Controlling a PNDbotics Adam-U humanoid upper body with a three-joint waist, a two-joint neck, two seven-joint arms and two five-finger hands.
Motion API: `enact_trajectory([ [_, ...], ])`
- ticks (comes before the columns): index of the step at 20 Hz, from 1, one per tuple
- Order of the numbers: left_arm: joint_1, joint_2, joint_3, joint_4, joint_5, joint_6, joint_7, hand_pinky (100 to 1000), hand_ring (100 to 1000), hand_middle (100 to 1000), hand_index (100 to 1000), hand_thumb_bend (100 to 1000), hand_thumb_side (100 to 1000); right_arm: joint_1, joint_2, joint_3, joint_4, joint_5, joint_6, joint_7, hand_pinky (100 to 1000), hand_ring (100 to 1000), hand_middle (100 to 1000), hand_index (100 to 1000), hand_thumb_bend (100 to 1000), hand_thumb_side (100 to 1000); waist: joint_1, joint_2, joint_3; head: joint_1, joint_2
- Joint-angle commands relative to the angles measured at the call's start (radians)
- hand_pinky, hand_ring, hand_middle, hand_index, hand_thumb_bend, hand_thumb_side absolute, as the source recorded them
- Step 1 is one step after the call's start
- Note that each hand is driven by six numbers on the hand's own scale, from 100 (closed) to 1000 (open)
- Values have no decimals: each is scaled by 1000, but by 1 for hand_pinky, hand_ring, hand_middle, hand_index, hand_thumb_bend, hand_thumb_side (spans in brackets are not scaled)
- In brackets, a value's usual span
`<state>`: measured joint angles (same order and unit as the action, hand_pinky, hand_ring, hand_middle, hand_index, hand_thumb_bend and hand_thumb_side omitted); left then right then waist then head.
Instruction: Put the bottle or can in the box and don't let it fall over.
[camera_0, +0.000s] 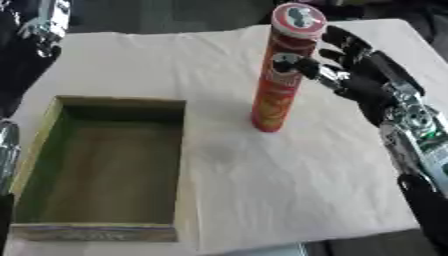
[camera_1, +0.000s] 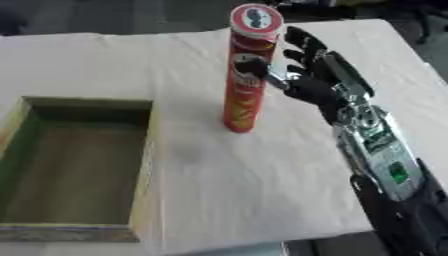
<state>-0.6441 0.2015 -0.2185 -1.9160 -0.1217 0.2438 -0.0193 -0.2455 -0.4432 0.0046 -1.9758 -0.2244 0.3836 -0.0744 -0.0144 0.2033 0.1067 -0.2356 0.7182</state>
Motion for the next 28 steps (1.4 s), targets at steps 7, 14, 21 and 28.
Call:
enact_trajectory([
  [7, -12, 15, 12, 11, -39, -10, -5, 678, 935, 884, 781, 100, 558, -14, 6, -2, -24, 13, 1, -1, 983, 1000, 1000, 1000, 705, 387, 2, -9, 7, -3, -10],
  [14, -7, 11, 11, 22, -34, -8, 5, 677, 940, 892, 787, 100, 565, -30, 13, -1, -24, -15, 8, 5, 982, 1000, 1000, 1000, 778, 286, 3, -5, 12, -4, -11],
  [21, -7, 9, 15, 31, -22, -7, 11, 680, 947, 897, 787, 100, 575, -40, 14, -3, -24, -20, 19, -3, 981, 1000, 1000, 1000, 775, 294, 2, -2, 14, -5, -16],
  [28, -5, 6, 24, 42, -7, -9, 15, 681, 952, 898, 785, 100, 587, -43, 13, -5, -24, -23, 22, -1, 980, 1000, 1000, 1000, 771, 287, 1, 4, 14, -7, -20],
])
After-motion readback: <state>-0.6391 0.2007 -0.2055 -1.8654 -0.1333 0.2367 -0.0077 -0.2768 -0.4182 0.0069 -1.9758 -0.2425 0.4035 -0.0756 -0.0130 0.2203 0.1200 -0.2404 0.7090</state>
